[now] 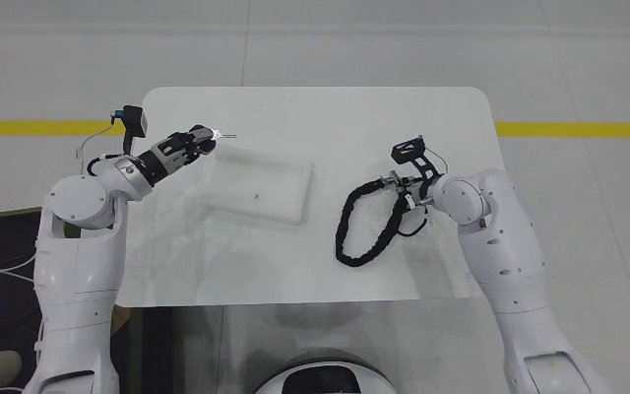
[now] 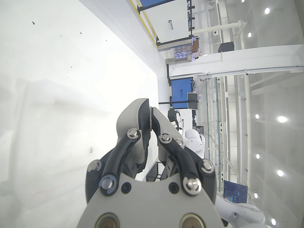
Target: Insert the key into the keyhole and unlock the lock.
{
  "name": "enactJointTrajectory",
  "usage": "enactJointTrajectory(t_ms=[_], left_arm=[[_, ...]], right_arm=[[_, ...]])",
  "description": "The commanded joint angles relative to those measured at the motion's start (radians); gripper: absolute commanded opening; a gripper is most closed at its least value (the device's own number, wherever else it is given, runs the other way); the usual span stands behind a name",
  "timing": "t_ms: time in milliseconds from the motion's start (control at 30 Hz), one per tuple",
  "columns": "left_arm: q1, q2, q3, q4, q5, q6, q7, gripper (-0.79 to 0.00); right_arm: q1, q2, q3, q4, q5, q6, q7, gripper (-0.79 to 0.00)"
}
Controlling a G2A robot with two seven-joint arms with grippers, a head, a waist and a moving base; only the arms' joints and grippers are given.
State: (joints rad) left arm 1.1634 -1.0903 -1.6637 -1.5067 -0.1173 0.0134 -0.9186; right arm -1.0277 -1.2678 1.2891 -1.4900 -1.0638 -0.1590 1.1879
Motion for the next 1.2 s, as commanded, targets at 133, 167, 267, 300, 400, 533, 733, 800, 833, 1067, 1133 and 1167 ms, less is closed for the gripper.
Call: enactJointTrajectory(t_ms=[133,167,267,300,400,533,733,800,833,1067,1133,1167], left_arm=[[0.000,0.000,0.000,0.000,0.000,0.000,0.000,-0.785],[0.000,0.000,0.000,0.000,0.000,0.000,0.000,-0.785],[0.000,0.000,0.000,0.000,0.000,0.000,0.000,-0.785],[0.000,0.000,0.000,0.000,0.000,0.000,0.000,-0.785],[0.000,0.000,0.000,0.000,0.000,0.000,0.000,-0.785],[0.000,0.000,0.000,0.000,0.000,0.000,0.000,-0.785],[0.000,0.000,0.000,0.000,0.000,0.000,0.000,-0.785],[0.000,0.000,0.000,0.000,0.000,0.000,0.000,-0.785],[0.000,0.000,0.000,0.000,0.000,0.000,0.000,-0.785],[0.000,0.000,0.000,0.000,0.000,0.000,0.000,-0.785],[0.000,0.000,0.000,0.000,0.000,0.000,0.000,-0.785],[0.000,0.000,0.000,0.000,0.000,0.000,0.000,-0.785]], right_arm=[[0.002,0.007,0.062,-0.025,0.062,0.013,-0.024,-0.785],[0.004,0.009,0.075,-0.027,0.083,0.013,-0.026,-0.785],[0.004,0.012,0.106,-0.033,0.155,0.006,-0.049,-0.785],[0.003,0.013,0.119,-0.031,0.203,0.000,-0.053,-0.785],[0.005,0.017,0.160,-0.015,0.343,-0.027,-0.053,-0.785],[0.006,0.023,0.203,0.027,0.579,-0.083,-0.042,-0.785],[0.043,0.030,0.221,0.146,0.944,-0.144,0.039,-0.785],[0.062,0.032,0.223,0.203,1.085,-0.156,0.086,-0.785],[0.073,0.032,0.221,0.230,1.148,-0.159,0.109,-0.785],[0.145,0.025,0.171,0.396,1.564,-0.148,0.294,-0.785],[0.158,0.020,0.152,0.424,1.675,-0.133,0.340,-0.785],[0.163,0.018,0.144,0.435,1.720,-0.125,0.348,-0.785]])
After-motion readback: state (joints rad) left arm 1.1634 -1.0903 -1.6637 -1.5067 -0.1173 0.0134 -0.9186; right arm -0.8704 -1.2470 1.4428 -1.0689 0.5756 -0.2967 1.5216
